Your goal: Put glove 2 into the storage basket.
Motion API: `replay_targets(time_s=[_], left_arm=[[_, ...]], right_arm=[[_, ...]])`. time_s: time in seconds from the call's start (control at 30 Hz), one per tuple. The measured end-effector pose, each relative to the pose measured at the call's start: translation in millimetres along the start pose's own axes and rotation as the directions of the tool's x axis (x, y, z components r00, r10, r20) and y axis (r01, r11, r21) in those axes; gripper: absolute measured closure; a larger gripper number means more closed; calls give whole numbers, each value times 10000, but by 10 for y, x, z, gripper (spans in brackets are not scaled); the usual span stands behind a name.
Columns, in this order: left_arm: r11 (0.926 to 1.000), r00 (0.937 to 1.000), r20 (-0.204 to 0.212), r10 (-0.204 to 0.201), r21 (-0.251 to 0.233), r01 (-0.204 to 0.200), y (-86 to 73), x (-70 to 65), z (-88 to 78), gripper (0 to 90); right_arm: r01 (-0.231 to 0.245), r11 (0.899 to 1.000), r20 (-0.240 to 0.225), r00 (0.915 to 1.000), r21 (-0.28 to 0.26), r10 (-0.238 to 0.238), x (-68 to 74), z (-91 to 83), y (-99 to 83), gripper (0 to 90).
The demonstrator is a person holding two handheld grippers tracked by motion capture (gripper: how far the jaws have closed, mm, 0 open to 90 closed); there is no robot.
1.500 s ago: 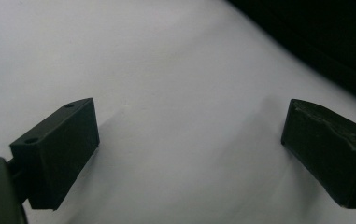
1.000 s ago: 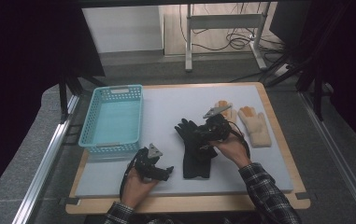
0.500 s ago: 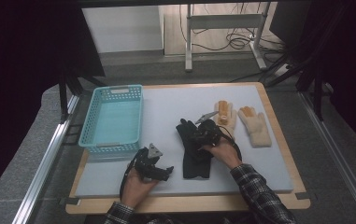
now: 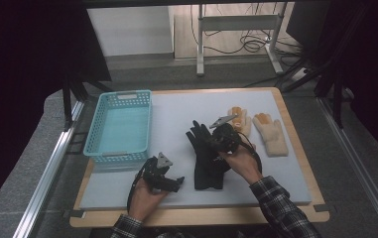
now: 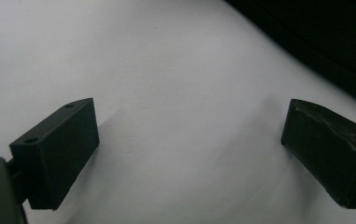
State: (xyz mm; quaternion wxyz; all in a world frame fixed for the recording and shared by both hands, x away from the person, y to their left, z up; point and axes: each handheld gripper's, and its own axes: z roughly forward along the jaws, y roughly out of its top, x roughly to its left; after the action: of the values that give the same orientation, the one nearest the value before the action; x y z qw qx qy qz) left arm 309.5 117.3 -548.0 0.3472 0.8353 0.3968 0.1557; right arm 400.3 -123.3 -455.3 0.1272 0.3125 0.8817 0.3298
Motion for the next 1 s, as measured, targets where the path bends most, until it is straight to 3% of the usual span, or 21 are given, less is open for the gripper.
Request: replay_targets(time_s=[0.17,0.23,0.33,0.4,0.5,0.57,0.7,0.83,1.0], left_arm=[[10000,10000,-4,-9,-26,9,1,1,2,45],[10000,10000,-7,-5,-28,5,1,1,2,45],[10000,10000,-3,5,-29,-5,0,1,1,45],[10000,10000,-9,10,-21,-10,1,1,1,45],[10000,10000,-4,37,-2,-37,1,2,-1,45],[10000,10000,1,30,6,-30,1,3,-1,45],[10000,10000,2,-41,-17,41,0,0,2,45],[10000,10000,-9,-32,-16,32,0,-2,1,45],[10000,10000,-9,3,12,-3,1,0,-1,44]], right_arm=[[-351,9994,360,9987,-37,352,15,-181,-41,870],[-801,9968,337,9962,-48,803,-1,-211,-91,870],[-1075,9941,278,9938,-154,1079,-7,-220,-142,864],[-994,9948,254,9947,-239,1000,-8,-199,-172,828],[-610,9974,281,9977,-376,620,-62,-174,-201,698],[-383,9983,174,9991,-444,391,-104,-192,-234,679],[-222,9987,-238,9995,-462,212,-126,-289,-389,675],[21,9986,-718,9974,-521,-59,-62,-351,-561,661],[314,9986,-1440,9889,-420,-372,24,-265,-643,494]])
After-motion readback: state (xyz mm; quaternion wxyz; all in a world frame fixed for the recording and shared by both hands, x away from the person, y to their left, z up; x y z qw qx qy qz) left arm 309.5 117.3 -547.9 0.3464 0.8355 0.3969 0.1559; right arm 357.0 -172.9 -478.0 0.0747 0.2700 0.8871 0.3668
